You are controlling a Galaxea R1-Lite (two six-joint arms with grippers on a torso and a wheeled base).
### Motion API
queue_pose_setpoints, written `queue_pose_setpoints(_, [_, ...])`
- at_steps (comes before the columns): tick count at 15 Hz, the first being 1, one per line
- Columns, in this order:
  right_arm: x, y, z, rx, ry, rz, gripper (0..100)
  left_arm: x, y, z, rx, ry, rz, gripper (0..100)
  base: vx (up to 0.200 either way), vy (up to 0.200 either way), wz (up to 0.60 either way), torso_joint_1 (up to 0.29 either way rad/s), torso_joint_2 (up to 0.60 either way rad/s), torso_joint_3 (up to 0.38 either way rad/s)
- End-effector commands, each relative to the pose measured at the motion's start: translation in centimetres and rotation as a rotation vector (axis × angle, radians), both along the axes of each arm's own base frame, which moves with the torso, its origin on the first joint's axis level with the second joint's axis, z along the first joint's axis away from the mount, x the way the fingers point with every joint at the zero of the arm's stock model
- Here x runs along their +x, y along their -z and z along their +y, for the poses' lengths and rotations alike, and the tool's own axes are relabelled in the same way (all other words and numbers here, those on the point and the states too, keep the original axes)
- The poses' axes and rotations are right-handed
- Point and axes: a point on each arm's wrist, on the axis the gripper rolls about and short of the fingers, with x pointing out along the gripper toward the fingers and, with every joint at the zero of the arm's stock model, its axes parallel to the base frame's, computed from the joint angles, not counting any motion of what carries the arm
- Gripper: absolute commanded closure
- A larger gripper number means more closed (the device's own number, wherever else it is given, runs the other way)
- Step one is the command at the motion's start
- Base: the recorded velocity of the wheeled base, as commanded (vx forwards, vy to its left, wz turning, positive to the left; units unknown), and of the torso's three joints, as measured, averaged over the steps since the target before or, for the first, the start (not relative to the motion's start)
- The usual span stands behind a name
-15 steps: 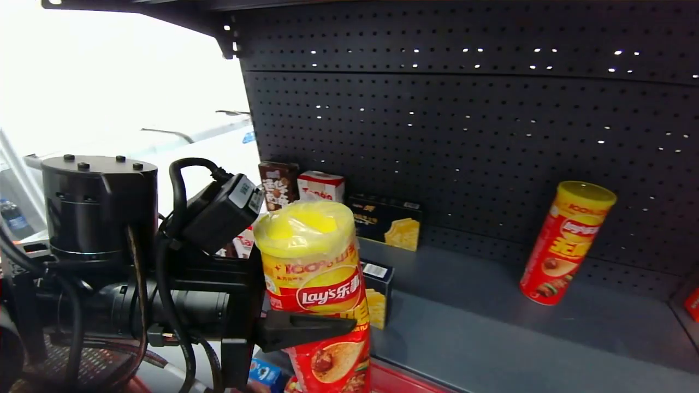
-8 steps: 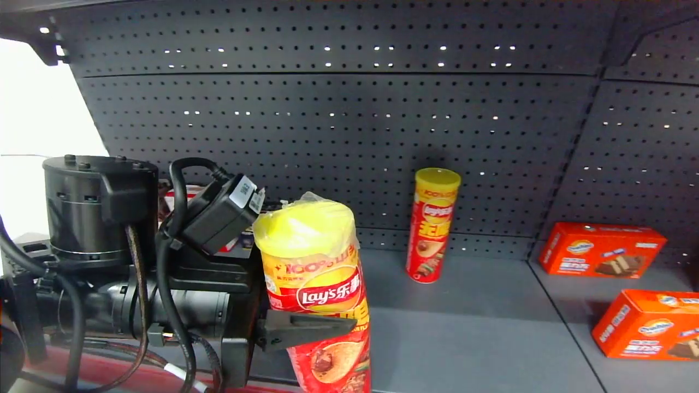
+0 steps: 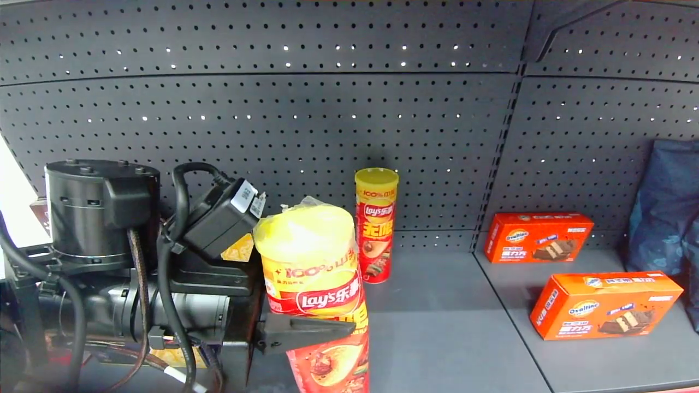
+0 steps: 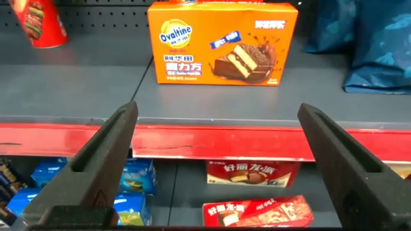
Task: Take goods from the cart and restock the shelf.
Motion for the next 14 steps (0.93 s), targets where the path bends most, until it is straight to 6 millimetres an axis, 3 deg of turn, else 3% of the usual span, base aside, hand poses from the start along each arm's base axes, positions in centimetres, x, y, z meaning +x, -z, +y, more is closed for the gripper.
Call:
queue_pose_setpoints(1, [0.0, 0.0, 0.0, -0.007, -0.005, 0.001, 0, 0.0, 0.1, 0.0, 0.001, 0.000, 0.002, 100, 0.000, 0.000, 0.00, 0.000, 0.00, 0.000])
queue_pose_setpoints(3, [0.0, 0.0, 0.0, -0.011, -0.012, 0.002, 0, 0.0, 0.1, 0.0, 0.002, 0.000, 0.003, 100, 0.000, 0.000, 0.00, 0.000, 0.00, 0.000])
queue_pose_setpoints(4, [-0.3, -4.2, 0.0, -0.003, -0.013, -0.060, 0, 0.0, 0.2, 0.1, 0.002, -0.005, 0.005, 100, 0.000, 0.000, 0.00, 0.000, 0.00, 0.000])
queue_pose_setpoints(5, [0.8, -8.6, 0.0, 0.028, -0.031, -0.025, 0, 0.0, 0.1, 0.3, 0.002, -0.011, 0.005, 100, 0.000, 0.000, 0.00, 0.000, 0.00, 0.000])
queue_pose_setpoints(6, [2.6, -11.2, 0.2, 0.056, -0.085, 0.022, 0, 0.0, 0.3, 0.4, 0.003, -0.013, 0.007, 100, 0.000, 0.000, 0.00, 0.000, 0.00, 0.000])
queue_pose_setpoints(8, [3.6, -12.8, 0.5, -0.033, -0.245, 0.028, 0, -0.1, 0.5, 0.4, 0.004, -0.014, 0.009, 100, 0.000, 0.000, 0.00, 0.000, 0.00, 0.000])
queue_pose_setpoints(10, [6.0, -14.2, 0.8, -0.071, -0.295, 0.084, 0, 0.1, 0.5, 0.7, 0.005, -0.030, 0.010, 100, 0.000, 0.000, 0.00, 0.000, 0.00, 0.000])
queue_pose_setpoints(13, [11.6, -16.6, 3.3, -0.074, -0.523, 0.189, 0, 0.3, 0.5, 1.0, 0.005, -0.046, 0.014, 100, 0.000, 0.000, 0.00, 0.000, 0.00, 0.000])
queue_pose_setpoints(14, [14.4, -16.9, 4.8, -0.081, -0.591, 0.196, 0, 0.5, 0.6, 1.3, 0.006, -0.061, 0.015, 100, 0.000, 0.000, 0.00, 0.000, 0.00, 0.000])
